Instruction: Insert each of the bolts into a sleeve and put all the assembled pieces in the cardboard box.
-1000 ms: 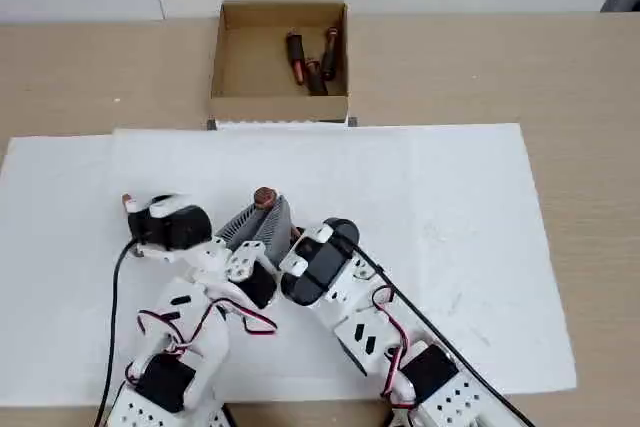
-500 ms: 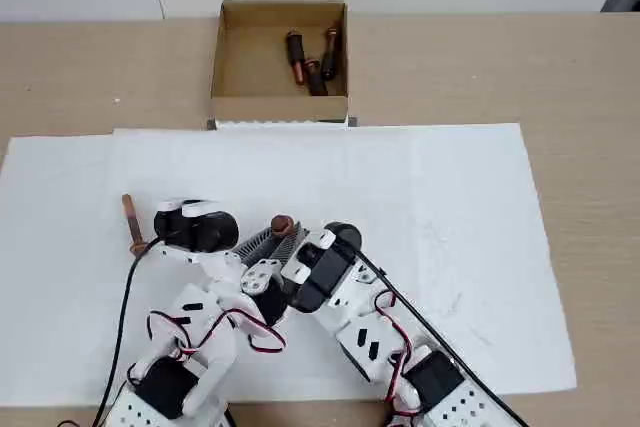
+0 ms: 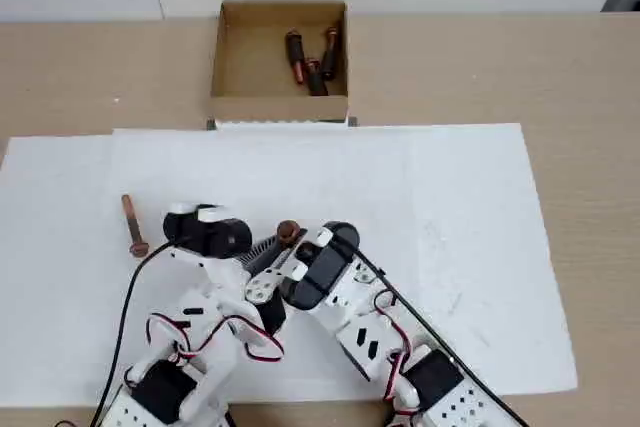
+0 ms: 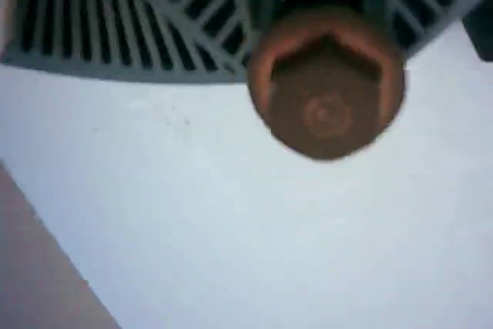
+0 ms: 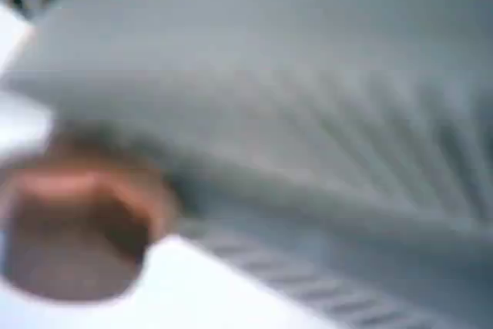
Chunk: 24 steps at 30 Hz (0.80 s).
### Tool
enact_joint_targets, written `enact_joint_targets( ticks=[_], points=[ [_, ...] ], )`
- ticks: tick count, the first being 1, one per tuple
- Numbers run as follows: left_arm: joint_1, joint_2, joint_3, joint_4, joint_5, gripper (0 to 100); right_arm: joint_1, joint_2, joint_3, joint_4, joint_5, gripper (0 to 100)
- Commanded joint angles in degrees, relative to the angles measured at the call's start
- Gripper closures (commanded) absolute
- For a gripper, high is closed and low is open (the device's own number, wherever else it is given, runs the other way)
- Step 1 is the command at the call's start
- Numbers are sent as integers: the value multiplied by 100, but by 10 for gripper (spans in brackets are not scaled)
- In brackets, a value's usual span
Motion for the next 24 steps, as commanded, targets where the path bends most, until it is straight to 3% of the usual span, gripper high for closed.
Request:
enact_joint_targets(
  ticks=[1, 10, 18, 24],
  points=[
    [413, 44, 154, 519, -53, 891, -13, -418, 70, -171, 35, 995],
    [185, 35, 154, 484, -70, 765, -13, -418, 70, -154, 35, 995],
    [-721, 35, 154, 413, -747, 758, -13, -382, 70, -136, 35, 995],
    [-809, 35, 154, 413, -826, 758, -13, -374, 70, -136, 35, 995]
  ],
)
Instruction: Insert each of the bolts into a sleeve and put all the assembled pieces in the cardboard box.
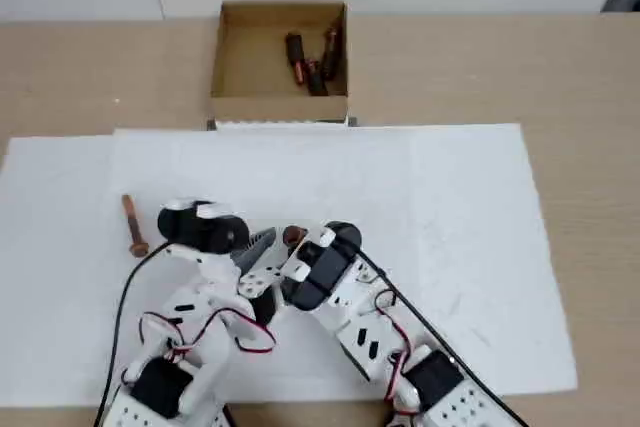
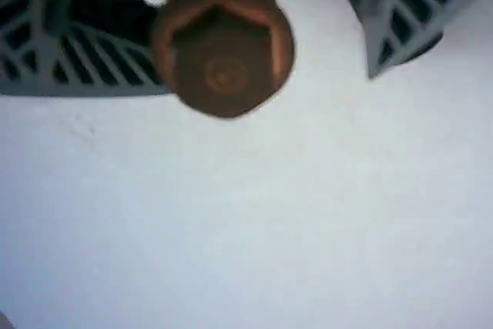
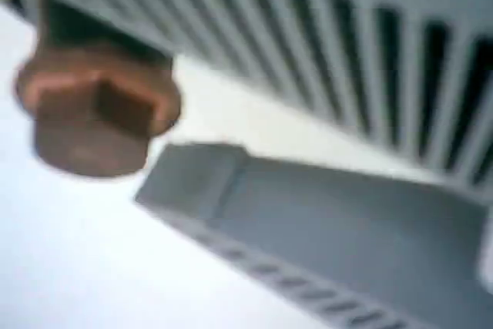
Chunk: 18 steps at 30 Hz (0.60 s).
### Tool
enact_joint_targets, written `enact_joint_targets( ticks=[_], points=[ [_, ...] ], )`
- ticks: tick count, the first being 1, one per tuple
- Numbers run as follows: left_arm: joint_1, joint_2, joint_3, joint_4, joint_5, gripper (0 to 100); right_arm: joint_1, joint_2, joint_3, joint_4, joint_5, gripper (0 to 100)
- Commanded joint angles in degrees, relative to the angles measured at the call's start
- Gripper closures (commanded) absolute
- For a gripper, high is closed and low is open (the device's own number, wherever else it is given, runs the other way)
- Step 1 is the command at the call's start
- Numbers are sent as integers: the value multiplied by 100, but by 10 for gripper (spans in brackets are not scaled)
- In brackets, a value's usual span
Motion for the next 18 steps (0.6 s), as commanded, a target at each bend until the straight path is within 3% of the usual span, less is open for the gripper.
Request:
enact_joint_targets(
  ticks=[1, 11, 18],
  points=[
    [-62, 18, 110, 308, -123, 758, -4, -347, 70, -145, 44, 995],
    [-299, 18, -382, -404, -114, 764, 4, -347, 70, -136, 44, 995],
    [-1073, 18, -892, -624, -123, 926, 145, -365, 70, -136, 26, 995]
  ],
)
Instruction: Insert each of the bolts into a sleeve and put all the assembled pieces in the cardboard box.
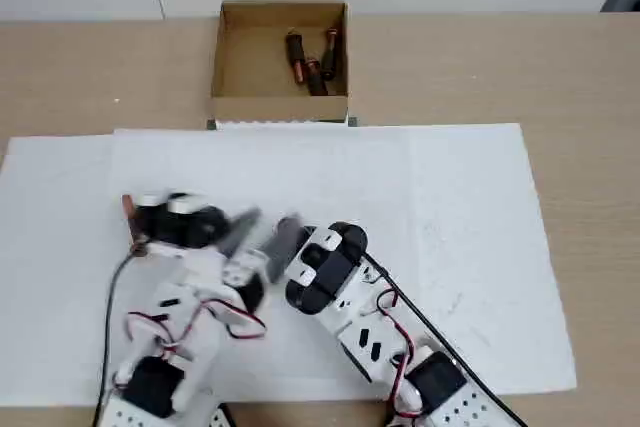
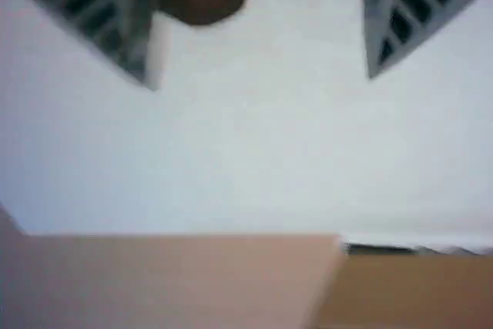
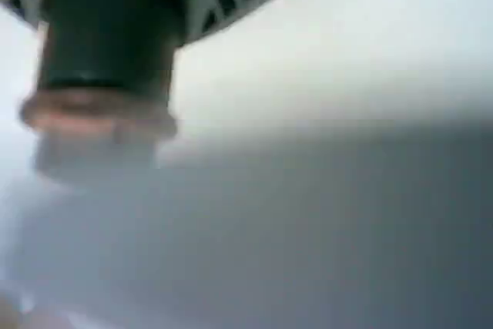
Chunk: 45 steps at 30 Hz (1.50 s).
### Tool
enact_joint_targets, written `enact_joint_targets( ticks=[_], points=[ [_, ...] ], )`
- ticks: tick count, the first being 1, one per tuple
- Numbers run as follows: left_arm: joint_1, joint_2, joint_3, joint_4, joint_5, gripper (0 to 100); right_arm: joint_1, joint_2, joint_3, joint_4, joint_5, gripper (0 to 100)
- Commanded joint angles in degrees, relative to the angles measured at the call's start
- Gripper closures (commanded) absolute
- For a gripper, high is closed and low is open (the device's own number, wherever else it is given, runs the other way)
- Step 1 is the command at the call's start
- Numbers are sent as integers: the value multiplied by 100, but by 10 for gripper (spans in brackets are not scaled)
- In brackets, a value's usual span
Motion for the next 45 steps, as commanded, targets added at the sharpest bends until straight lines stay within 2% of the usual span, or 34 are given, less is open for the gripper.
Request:
enact_joint_targets(
  ticks=[1, 4, 11, 18, 22, 31, 35, 39, 45],
  points=[
    [-369, -53, -418, -149, -26, 949, 163, -171, 70, -101, 9, 995],
    [-501, -53, -681, -141, -26, 994, 198, -163, 70, -101, 0, 995],
    [-747, -53, -848, -132, -26, 994, 207, -163, 70, -92, 0, 995],
    [-1925, -44, -787, -70, -26, 994, 444, -207, 44, -110, -26, 995],
    [-2444, -44, -558, 281, -343, 994, 1015, -154, -352, -48, -756, 995],
    [-2470, -44, 119, 545, -765, 994, 1147, -40, -1732, 1015, -1090, 995],
    [-2470, -53, 435, 545, -1187, 994, 1253, 708, -2426, 1130, -1257, 995],
    [-2470, -53, 497, 536, -1213, 994, 1446, 2026, -3525, 1147, -1626, 995],
    [-2470, -53, 681, 545, -1204, 994, 1719, 4066, -5160, 1095, -1653, 995]
  ],
)
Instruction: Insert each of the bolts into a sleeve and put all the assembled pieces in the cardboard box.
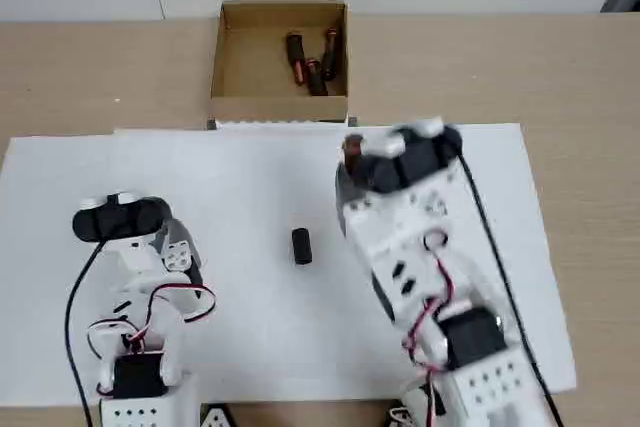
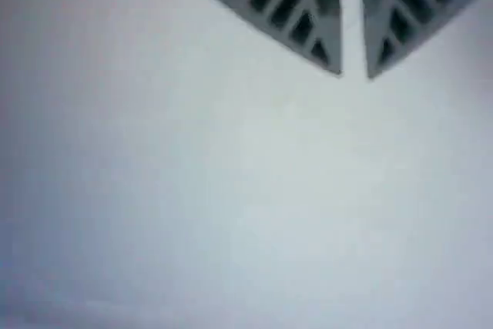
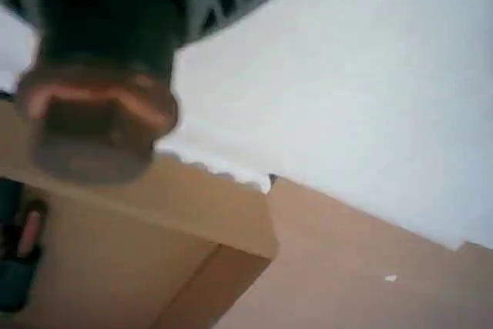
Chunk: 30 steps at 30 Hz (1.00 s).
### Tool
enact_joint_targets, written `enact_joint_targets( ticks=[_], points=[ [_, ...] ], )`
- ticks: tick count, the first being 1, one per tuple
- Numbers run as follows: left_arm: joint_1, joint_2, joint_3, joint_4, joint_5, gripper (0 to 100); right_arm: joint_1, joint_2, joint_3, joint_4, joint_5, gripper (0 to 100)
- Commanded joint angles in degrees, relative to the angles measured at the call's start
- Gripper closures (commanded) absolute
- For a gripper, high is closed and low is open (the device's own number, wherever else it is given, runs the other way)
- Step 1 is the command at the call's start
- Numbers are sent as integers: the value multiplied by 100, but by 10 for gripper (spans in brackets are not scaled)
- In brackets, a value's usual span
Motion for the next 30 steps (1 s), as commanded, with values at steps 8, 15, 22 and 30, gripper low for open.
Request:
enact_joint_targets(
  ticks=[8, 15, 22, 30],
  points=[
    [-18, -44, -4, 132, -18, 994, 207, 3152, -2998, -154, -18, 995],
    [-18, -44, -4, 132, -18, 994, 426, 5209, -4484, -884, 501, 995],
    [-18, -44, -4, 132, -9, 994, 435, 6985, -5618, -1745, 1547, 995],
    [-18, -44, -4, 132, -9, 994, 426, 8681, -6444, -3002, 2725, 990]
  ],
)
